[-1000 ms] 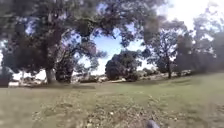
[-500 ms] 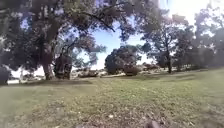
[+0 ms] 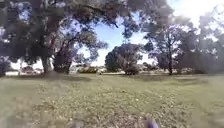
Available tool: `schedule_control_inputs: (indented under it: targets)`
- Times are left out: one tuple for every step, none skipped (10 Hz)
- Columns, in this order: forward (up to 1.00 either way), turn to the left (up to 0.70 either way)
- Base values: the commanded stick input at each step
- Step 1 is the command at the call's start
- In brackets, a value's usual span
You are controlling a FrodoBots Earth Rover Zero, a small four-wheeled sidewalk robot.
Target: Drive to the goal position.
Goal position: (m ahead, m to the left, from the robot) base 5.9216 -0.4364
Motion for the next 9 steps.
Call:
schedule_control_inputs:
  targets:
    - [0.70, 0.00]
    - [0.70, 0.00]
    - [0.70, 0.00]
    - [0.70, 0.00]
    - [0.70, 0.00]
    - [0.70, 0.00]
    - [0.70, 0.00]
    - [0.70, 0.00]
    - [0.70, 0.00]
